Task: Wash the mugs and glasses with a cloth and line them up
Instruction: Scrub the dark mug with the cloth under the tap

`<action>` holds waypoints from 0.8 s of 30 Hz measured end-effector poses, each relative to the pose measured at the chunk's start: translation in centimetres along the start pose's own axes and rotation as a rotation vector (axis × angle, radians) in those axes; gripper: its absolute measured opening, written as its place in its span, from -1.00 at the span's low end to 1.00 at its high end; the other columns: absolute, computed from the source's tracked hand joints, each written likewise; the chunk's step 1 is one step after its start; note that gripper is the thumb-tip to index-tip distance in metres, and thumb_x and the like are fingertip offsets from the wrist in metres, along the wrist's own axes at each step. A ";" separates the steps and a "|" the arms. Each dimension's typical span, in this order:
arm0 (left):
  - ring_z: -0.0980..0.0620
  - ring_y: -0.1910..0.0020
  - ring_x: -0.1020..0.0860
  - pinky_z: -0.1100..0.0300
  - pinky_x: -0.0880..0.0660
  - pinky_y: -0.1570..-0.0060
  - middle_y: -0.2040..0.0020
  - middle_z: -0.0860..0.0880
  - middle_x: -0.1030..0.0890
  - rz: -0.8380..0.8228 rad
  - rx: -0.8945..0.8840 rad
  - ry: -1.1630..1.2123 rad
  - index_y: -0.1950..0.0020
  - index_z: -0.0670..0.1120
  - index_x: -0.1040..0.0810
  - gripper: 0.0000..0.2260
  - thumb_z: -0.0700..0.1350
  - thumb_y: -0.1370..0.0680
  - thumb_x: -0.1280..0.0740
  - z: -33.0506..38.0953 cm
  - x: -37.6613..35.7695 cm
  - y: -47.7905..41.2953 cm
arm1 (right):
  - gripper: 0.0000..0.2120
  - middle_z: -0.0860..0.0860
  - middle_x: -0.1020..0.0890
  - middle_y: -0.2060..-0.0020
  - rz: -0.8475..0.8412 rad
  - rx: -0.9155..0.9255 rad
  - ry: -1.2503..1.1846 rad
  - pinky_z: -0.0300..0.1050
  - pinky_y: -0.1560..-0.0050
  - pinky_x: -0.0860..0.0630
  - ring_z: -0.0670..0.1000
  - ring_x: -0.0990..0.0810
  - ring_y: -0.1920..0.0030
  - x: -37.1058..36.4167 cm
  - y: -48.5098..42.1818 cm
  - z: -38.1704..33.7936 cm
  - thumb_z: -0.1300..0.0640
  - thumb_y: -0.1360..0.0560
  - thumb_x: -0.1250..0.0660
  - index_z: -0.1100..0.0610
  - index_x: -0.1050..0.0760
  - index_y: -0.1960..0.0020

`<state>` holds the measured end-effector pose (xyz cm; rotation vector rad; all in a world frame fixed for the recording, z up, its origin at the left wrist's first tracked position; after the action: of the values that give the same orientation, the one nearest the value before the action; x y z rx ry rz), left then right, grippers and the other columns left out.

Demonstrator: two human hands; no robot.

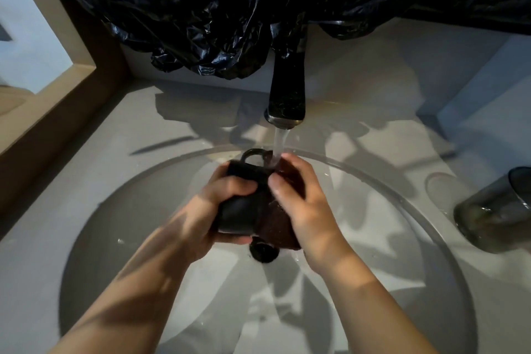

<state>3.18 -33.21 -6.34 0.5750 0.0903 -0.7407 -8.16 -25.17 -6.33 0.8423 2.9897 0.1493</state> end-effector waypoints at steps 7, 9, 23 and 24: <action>-0.02 0.28 -0.65 0.11 -0.53 0.44 0.23 0.02 -0.67 -0.037 -0.173 -0.041 0.00 0.16 -0.55 -0.47 0.07 -0.02 -0.40 -0.5 -1.0 -0.1 | -0.52 0.15 -0.64 0.39 -0.015 -0.576 -0.647 -0.16 0.33 -0.55 0.11 -0.61 0.45 0.5 0.0 0.4 -0.17 -0.55 -0.10 0.18 -0.57 0.18; 0.01 0.34 -0.65 0.17 -0.50 0.50 0.30 0.05 -0.67 0.026 -0.178 0.005 -0.03 0.08 -0.52 -0.44 0.06 -0.03 -0.40 -0.3 -1.1 -0.1 | -0.61 0.10 -0.60 0.49 -0.022 -0.542 -0.599 -0.22 0.43 -0.51 0.07 -0.56 0.55 -0.1 0.4 0.1 -0.05 -0.55 -0.15 0.16 -0.53 0.29; 0.04 0.30 -0.65 0.17 -0.50 0.47 0.19 0.08 -0.64 0.006 -0.252 -0.215 -0.07 0.20 -0.45 -0.46 0.04 -0.09 -0.41 0.1 -0.1 -0.2 | -0.75 -0.08 -0.46 -0.26 0.111 0.090 0.016 -0.49 -0.19 -0.34 -0.35 -0.43 -0.13 -0.6 0.3 -0.5 0.16 -0.60 -0.19 -0.13 -0.53 -0.12; 0.03 0.31 -0.64 0.17 -0.49 0.48 0.20 0.09 -0.63 -0.039 -0.261 -0.237 -0.07 0.19 -0.45 -0.45 0.00 -0.09 -0.40 0.1 -0.2 -0.1 | -0.75 -0.07 -0.54 -0.16 0.118 0.079 0.005 -0.33 -0.22 -0.42 -0.26 -0.50 -0.11 -0.1 -0.1 -0.5 0.17 -0.59 -0.22 -0.16 -0.54 -0.04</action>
<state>3.00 -33.20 -6.24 0.2352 -0.0219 -0.8153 -8.16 -25.29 -5.86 1.0289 2.9687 0.0360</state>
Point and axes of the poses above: each hand's wrist, its own y-axis away from the middle knuckle, its own x-axis out of the back of the hand, z = x × y, the point moved 2 cm from there along -y, towards the middle knuckle
